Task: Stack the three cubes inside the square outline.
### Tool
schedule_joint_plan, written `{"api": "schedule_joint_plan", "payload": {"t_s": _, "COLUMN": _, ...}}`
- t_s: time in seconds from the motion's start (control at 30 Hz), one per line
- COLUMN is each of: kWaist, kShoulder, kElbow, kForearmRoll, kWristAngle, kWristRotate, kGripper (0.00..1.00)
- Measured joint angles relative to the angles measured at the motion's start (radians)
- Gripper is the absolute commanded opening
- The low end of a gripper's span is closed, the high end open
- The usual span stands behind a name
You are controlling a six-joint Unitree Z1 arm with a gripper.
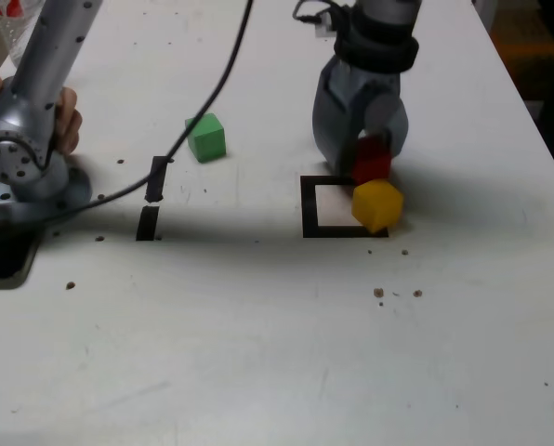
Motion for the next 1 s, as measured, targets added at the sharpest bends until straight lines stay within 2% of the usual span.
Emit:
{"api": "schedule_joint_plan", "payload": {"t_s": 0.1, "kWaist": 0.000, "kShoulder": -0.037, "kElbow": 0.000, "kForearmRoll": 0.021, "kWristAngle": 0.018, "kWristRotate": 0.000, "kGripper": 0.16}}
{"api": "schedule_joint_plan", "payload": {"t_s": 0.2, "kWaist": -0.002, "kShoulder": -0.085, "kElbow": 0.029, "kForearmRoll": 0.060, "kWristAngle": 0.059, "kWristRotate": 0.005, "kGripper": 0.15}}
{"api": "schedule_joint_plan", "payload": {"t_s": 0.47, "kWaist": -0.034, "kShoulder": -0.183, "kElbow": 0.139, "kForearmRoll": 0.106, "kWristAngle": 0.071, "kWristRotate": 0.024, "kGripper": 0.15}}
{"api": "schedule_joint_plan", "payload": {"t_s": 0.73, "kWaist": -0.122, "kShoulder": -0.203, "kElbow": 0.213, "kForearmRoll": 0.089, "kWristAngle": 0.047, "kWristRotate": 0.040, "kGripper": 0.15}}
{"api": "schedule_joint_plan", "payload": {"t_s": 1.0, "kWaist": -0.199, "kShoulder": -0.189, "kElbow": 0.229, "kForearmRoll": 0.046, "kWristAngle": -0.006, "kWristRotate": 0.042, "kGripper": 0.15}}
